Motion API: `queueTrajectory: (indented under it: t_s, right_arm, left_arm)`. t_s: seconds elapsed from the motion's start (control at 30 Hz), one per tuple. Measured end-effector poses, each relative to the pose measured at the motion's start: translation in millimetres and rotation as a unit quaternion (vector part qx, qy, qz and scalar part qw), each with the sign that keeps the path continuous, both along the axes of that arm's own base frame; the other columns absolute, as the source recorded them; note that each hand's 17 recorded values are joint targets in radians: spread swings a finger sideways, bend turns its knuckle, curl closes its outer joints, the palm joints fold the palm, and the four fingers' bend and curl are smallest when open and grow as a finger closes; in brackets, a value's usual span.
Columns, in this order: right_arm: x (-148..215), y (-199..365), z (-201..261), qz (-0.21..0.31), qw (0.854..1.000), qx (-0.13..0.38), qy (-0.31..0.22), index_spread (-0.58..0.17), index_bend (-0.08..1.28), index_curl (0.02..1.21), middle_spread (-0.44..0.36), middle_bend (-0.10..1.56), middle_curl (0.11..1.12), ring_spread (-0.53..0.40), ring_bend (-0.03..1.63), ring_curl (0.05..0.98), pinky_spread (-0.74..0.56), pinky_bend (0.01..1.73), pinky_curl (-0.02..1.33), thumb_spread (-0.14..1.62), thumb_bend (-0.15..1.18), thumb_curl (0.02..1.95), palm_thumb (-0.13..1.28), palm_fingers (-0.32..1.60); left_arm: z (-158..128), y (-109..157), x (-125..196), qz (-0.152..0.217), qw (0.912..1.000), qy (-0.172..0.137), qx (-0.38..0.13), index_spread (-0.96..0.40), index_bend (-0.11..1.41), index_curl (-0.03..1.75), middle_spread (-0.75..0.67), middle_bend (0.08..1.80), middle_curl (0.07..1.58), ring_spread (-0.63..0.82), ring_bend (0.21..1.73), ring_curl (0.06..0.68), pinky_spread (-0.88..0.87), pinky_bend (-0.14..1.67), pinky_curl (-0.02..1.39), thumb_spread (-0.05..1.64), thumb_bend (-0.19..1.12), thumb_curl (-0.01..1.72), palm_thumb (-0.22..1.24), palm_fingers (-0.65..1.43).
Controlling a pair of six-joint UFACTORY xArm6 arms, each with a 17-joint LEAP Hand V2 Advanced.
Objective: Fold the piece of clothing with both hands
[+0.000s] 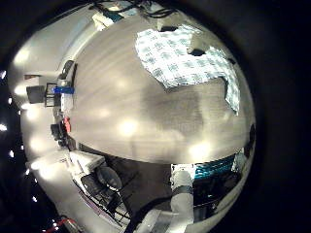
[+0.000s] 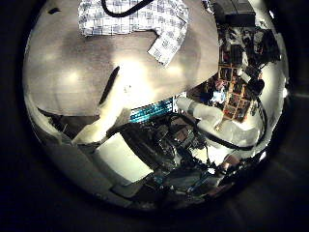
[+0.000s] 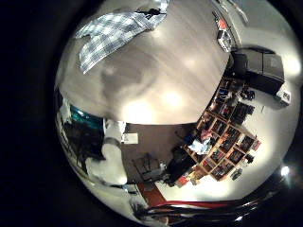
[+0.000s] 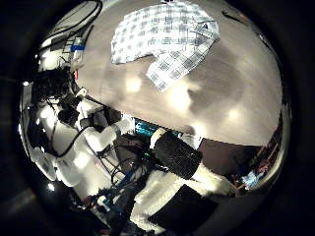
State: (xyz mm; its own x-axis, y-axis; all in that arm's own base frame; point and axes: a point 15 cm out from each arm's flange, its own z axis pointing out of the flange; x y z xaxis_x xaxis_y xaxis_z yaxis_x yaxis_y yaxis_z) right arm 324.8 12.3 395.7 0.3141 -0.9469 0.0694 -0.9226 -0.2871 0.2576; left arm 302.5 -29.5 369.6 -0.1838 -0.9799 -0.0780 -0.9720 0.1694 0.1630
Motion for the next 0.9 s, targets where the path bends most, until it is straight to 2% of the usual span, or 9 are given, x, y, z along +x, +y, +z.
queueTrajectory:
  t_s: [0.27, 0.33, 0.47, 0.7, 0.9]
  right_arm:
    - [-5.0, -1.2, -1.5, 0.003, 1.000, 0.000, 0.004, -0.400, 0.17, 0.28, -0.157, 0.27, 0.37, -0.032, 0.63, 0.200, 0.36, 0.61, 0.17, 1.28, -0.02, 0.30, 0.39, 0.27]
    - [-6.7, -1.7, -1.8, 0.005, 1.000, 0.000, 0.005, -0.400, 0.17, 0.28, -0.137, 0.28, 0.37, -0.031, 0.62, 0.199, 0.36, 0.60, 0.17, 1.28, -0.02, 0.29, 0.39, 0.27]
    - [-16.2, -9.3, -9.5, -0.004, 1.000, 0.001, 0.014, -0.400, 0.17, 0.29, -0.125, 0.28, 0.37, -0.031, 0.61, 0.198, 0.36, 0.60, 0.17, 1.29, -0.01, 0.29, 0.39, 0.27]
    - [-26.2, -20.1, -13.6, -0.030, 0.999, 0.003, 0.021, -0.403, 0.17, 0.29, -0.129, 0.27, 0.37, -0.031, 0.62, 0.203, 0.35, 0.59, 0.17, 1.29, -0.01, 0.29, 0.39, 0.29]
    - [-36.6, -20.1, -13.2, -0.046, 0.998, -0.001, 0.038, -0.397, 0.16, 0.29, -0.109, 0.29, 0.37, -0.032, 0.62, 0.207, 0.35, 0.60, 0.17, 1.29, -0.01, 0.29, 0.39, 0.31]
  left_arm:
    - [3.6, -4.7, -9.3, -0.013, 0.9999, 0.004, 0.001, -0.11, 0.19, 0.48, 0.04, 0.19, 0.45, 0.15, 0.64, 0.167, 0.22, 0.23, 0.33, 1.24, -0.02, 0.37, 0.45, 0.34]
    - [1.5, -4.7, -13.1, -0.014, 0.9999, 0.004, 0.001, -0.11, 0.19, 0.48, 0.04, 0.19, 0.45, 0.15, 0.64, 0.167, 0.22, 0.23, 0.33, 1.24, -0.02, 0.37, 0.45, 0.34]
    - [-9.5, -8.0, -18.2, -0.043, 0.9990, 0.010, 0.008, -0.11, 0.19, 0.47, 0.04, 0.19, 0.44, 0.15, 0.64, 0.168, 0.22, 0.22, 0.33, 1.24, -0.02, 0.37, 0.45, 0.34]
    - [-38.3, 28.5, 4.3, -0.071, 0.9962, 0.012, 0.049, -0.10, 0.17, 0.46, 0.05, 0.18, 0.43, 0.15, 0.63, 0.172, 0.22, 0.22, 0.34, 1.24, -0.01, 0.36, 0.46, 0.32]
    - [-66.7, 62.7, 35.9, -0.078, 0.9958, -0.018, 0.045, -0.07, 0.15, 0.43, 0.09, 0.18, 0.41, 0.17, 0.67, 0.188, 0.23, 0.28, 0.36, 1.19, -0.03, 0.35, 0.38, 0.25]
